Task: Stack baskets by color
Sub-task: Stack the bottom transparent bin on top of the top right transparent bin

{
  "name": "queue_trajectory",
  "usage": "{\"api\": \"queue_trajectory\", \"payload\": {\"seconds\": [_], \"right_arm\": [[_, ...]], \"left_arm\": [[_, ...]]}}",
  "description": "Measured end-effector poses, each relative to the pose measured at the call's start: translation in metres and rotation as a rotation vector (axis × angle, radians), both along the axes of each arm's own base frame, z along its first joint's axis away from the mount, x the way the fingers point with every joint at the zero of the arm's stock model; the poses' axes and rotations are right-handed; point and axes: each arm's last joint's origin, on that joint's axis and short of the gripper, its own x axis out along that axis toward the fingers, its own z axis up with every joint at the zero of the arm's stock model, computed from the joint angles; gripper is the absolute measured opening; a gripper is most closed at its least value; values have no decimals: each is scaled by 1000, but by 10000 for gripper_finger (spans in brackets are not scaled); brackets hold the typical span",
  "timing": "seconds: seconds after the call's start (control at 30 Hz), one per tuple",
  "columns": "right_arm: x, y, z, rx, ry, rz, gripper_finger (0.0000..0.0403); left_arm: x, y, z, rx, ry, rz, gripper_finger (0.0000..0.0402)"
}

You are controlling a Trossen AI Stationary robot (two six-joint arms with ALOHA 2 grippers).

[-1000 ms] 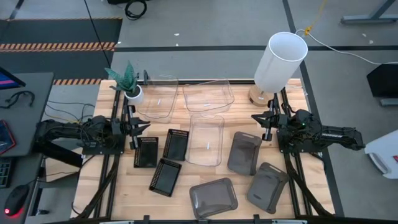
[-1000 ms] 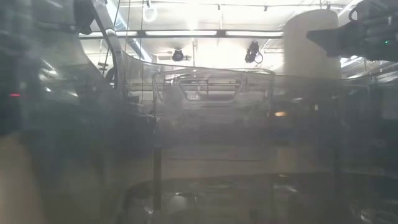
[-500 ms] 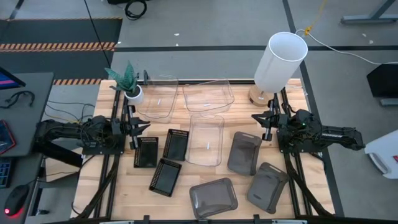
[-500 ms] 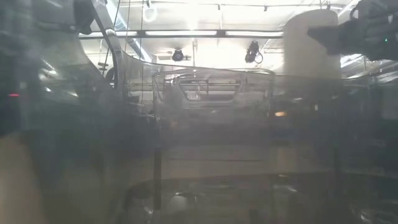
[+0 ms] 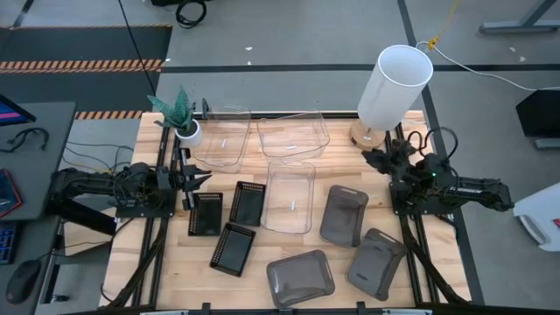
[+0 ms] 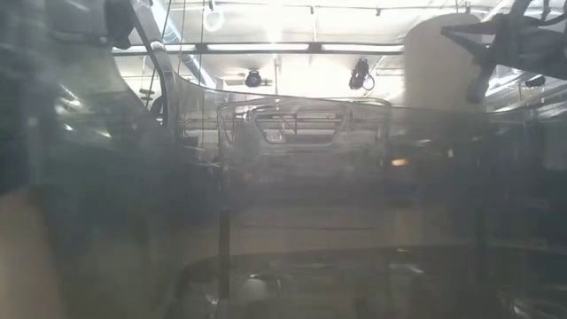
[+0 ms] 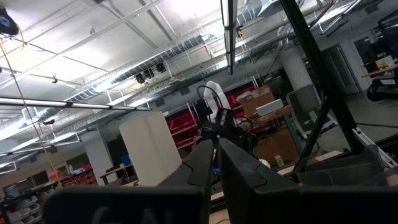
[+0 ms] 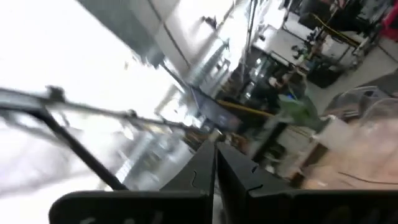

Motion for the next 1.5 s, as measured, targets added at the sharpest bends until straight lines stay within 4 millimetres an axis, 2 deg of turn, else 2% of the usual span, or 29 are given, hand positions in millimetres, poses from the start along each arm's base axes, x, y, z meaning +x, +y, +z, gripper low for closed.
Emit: {"api": "queue_trajectory", "payload": {"seconds": [0.23,0.3,0.37,0.43,0.5,0.63,0.77,0.87,1.07,1.17,1.3,1.5], "right_arm": [[-7,-1,11,186,-198,25,22],[-7,-1,16,169,-180,47,21],[-5,2,27,85,-88,102,17],[0,2,36,74,80,120,11],[5,1,41,67,275,90,7],[17,-3,57,70,552,42,6],[34,-7,58,75,819,14,17],[47,-10,44,99,992,7,22],[75,-13,28,169,1064,128,24],[90,-15,28,193,1097,217,24],[114,-20,40,168,1132,278,24],[149,-29,76,140,1173,339,24]], "left_arm": [[0,0,0,0,0,0,27],[0,0,0,0,0,0,30],[0,0,0,0,0,0,33],[0,0,0,0,0,0,35],[0,0,0,0,0,0,36],[0,0,0,0,-1,0,31],[0,0,0,0,0,0,28],[0,0,0,0,0,0,32],[0,0,0,0,0,0,34],[0,0,0,0,-1,0,29],[0,0,0,0,0,0,26],[0,0,0,0,0,0,34]]}}
